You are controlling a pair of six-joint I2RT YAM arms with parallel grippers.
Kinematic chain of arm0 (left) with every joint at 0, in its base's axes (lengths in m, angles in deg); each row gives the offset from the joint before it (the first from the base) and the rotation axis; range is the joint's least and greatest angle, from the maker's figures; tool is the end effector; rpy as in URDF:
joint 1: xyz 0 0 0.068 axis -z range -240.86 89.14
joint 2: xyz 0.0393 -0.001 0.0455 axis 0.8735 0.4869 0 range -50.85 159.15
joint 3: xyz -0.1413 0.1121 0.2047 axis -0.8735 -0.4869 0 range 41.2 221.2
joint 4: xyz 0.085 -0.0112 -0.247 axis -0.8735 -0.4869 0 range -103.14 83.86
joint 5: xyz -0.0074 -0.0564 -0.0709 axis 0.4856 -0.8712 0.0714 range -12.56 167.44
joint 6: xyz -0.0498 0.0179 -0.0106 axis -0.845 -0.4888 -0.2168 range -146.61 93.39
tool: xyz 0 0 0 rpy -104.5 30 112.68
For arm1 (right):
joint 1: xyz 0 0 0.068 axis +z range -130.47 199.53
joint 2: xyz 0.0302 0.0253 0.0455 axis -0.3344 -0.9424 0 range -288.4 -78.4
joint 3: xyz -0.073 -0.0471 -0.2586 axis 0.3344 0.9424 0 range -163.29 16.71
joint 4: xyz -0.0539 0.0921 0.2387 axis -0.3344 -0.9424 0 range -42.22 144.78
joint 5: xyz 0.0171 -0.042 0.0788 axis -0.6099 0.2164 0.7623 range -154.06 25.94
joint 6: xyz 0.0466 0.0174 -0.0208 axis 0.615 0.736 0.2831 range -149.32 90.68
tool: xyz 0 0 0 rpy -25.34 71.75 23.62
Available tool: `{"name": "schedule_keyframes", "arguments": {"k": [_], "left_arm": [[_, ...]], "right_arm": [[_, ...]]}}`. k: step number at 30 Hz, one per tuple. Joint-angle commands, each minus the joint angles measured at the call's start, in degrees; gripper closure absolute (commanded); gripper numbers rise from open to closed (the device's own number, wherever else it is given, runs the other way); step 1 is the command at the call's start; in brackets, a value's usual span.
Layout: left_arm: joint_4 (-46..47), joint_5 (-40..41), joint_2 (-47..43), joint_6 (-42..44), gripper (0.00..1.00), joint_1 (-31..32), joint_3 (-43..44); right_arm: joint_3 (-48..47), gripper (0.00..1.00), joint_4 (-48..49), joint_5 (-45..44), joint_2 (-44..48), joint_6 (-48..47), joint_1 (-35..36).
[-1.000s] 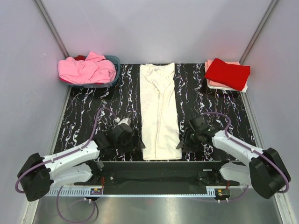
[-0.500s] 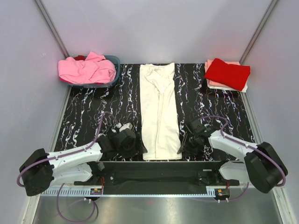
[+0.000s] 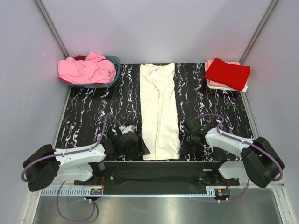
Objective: Fold and stack the t-shirts
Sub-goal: Fold the tshirt
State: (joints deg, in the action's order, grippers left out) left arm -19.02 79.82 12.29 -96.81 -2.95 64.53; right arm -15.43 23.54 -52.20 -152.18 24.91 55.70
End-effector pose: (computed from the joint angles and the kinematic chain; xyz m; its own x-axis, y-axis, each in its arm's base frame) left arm 0.1040 -0.1634 0.1510 -0.9270 -0.2910 -0.2364 -0.1152 0.8210 -0.5592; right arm 0.1582 0.1247 0.1450 -0.9592 0.2826 -0.0126 0.2600 0.8985 0.3537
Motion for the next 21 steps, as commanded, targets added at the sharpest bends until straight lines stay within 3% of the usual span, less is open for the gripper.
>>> {"name": "schedule_keyframes", "arguments": {"k": [1, 4, 7, 8, 11, 21], "left_arm": [[0.0, 1.5, 3.3, -0.5, 0.37, 1.5, 0.7], [0.2, 2.2, 4.4, -0.9, 0.45, 2.4, 0.7], [-0.4, 3.5, 5.6, -0.2, 0.63, 2.6, 2.1], [-0.7, 3.8, 6.3, 0.5, 0.76, 2.6, 2.4], [-4.8, 5.2, 7.7, 1.2, 0.99, 2.6, 5.3], [-19.4, 10.5, 1.6, -0.8, 1.0, 6.5, 15.7]], "right_arm": [[-1.3, 1.0, 0.1, -2.0, 0.5, 0.3, 0.7], [-0.7, 1.0, 0.3, -2.1, 1.4, 0.6, 0.7], [-0.2, 1.0, 0.5, -2.2, 2.5, 0.9, 0.7], [-0.1, 1.0, 0.4, -2.3, 2.9, 1.0, 0.7], [-0.5, 1.0, -0.7, -2.2, 4.2, 0.8, 0.7], [1.9, 1.0, -5.0, 1.0, 16.6, 5.3, 0.7]]}}
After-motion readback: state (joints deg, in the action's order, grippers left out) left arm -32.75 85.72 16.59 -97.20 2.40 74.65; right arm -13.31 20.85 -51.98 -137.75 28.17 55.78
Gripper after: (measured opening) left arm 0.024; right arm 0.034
